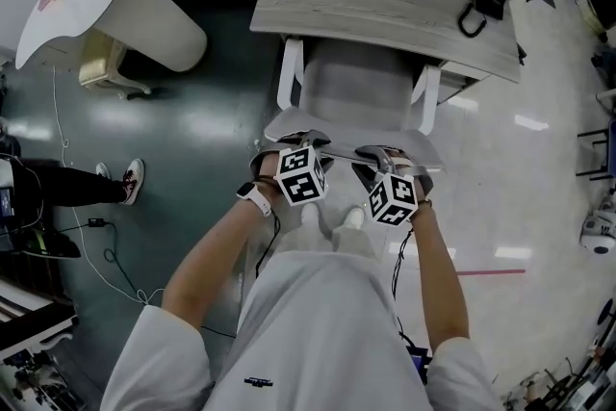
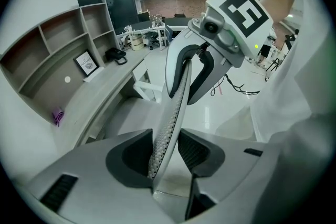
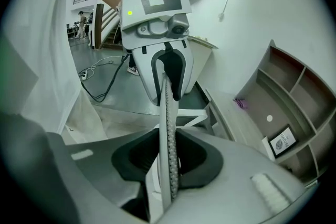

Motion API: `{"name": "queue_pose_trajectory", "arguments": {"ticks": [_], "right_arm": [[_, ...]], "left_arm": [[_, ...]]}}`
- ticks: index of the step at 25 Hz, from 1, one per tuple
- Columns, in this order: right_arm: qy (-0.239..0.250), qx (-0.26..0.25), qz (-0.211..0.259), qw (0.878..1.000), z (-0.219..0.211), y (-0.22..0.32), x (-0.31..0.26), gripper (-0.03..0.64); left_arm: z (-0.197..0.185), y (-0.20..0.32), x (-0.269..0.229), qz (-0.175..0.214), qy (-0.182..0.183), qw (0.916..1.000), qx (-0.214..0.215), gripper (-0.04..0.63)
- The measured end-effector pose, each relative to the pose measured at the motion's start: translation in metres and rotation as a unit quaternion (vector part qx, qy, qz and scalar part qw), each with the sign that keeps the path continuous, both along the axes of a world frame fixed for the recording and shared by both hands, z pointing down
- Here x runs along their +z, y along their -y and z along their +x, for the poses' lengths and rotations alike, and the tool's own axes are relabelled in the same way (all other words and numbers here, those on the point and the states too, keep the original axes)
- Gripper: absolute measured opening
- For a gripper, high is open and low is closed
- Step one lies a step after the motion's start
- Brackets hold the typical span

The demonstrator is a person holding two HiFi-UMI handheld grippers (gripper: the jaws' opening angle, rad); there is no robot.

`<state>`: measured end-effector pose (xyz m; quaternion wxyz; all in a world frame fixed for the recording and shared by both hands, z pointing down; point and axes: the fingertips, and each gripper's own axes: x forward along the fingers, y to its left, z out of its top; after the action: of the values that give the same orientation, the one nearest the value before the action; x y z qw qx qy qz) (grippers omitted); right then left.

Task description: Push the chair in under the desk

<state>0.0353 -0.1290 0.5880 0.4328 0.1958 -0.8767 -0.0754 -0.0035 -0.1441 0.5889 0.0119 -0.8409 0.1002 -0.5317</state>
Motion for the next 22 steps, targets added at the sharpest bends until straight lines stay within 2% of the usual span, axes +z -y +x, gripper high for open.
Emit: {"name": "queue_pose_trajectory", "arguments": {"ticks": [5,22], "right_arm": [[0.001,-0.002,-0.005,1.000,0.001,-0.001,0.001,0.107],[-0.013,0.021,0.024,0.999,0.012,0.052,0.002,0.109]], "left_arm": [[0.001,-0.002,0.000,0.011,-0.008,0.9999,0.000,0.155],[0.012,0.052,0.000,0.033,-0.013,0.9994,-0.001,0.163]]}}
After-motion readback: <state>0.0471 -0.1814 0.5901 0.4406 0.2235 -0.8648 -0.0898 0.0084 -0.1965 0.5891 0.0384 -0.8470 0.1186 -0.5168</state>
